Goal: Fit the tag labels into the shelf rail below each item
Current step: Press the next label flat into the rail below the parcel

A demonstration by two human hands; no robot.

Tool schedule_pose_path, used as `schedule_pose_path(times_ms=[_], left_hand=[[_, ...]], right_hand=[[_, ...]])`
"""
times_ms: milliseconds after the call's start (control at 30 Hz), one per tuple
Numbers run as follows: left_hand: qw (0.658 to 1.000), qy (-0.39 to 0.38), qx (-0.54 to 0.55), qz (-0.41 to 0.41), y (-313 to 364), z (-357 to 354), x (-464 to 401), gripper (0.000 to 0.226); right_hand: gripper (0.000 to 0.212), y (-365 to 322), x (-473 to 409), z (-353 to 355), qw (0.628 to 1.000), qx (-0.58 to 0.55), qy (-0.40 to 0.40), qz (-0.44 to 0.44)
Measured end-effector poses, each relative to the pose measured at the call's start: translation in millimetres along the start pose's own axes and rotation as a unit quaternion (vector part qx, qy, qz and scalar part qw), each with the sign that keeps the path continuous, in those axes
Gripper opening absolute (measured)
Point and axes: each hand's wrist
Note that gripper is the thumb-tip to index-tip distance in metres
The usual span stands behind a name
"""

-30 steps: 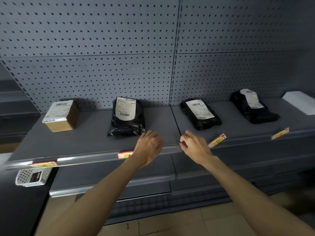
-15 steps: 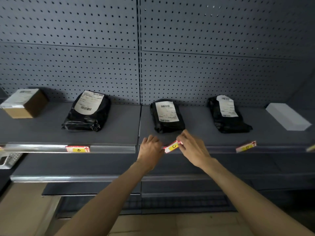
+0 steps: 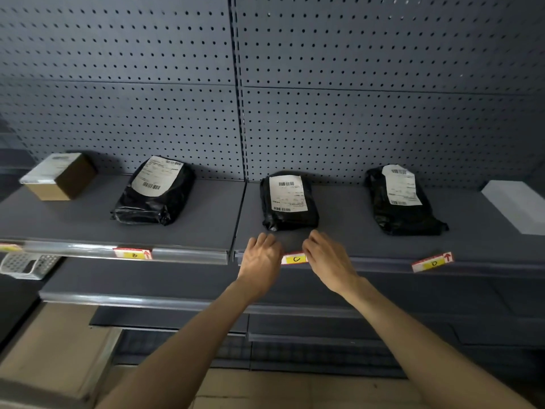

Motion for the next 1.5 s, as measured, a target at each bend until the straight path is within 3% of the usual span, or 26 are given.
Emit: schedule_pose_path(times_ms=[300, 567, 900, 1100, 1267, 1500], left_hand=[[0.999, -0.018, 0.000, -0.028, -7, -5, -2, 0.012], [0.996, -0.011, 0.078, -0.046, 8, 4, -18, 0.010], [0.993, 0.002, 0.099, -0.059, 126, -11, -60, 0.020], [0.995, 0.004, 0.098, -0.028, 221, -46, -71, 0.018], [0.997, -0.018, 0.074, -0.001, 272, -68, -78, 0.019], [0.998, -0.010, 0.055, 0.029, 291, -78, -83, 0.013]], right_hand=[[0.006, 0, 6, -17, 1.000, -0.013, 0.000, -0.007], [0.019, 27, 21, 6, 0.997, -0.046, 0.038, -0.047], [0.025, 151, 87, 38, 0.993, 0.007, 0.026, -0.112], [0.021, 230, 129, 51, 0.995, 0.025, 0.006, -0.093], [0.020, 260, 143, 46, 0.998, 0.014, -0.002, -0.061], [0.010, 272, 145, 37, 0.999, 0.002, 0.005, -0.049]])
Point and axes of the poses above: each hand's wrist, its own x-axis away from the middle knuckle, its own z-axis out of the back of the hand, y = z × x
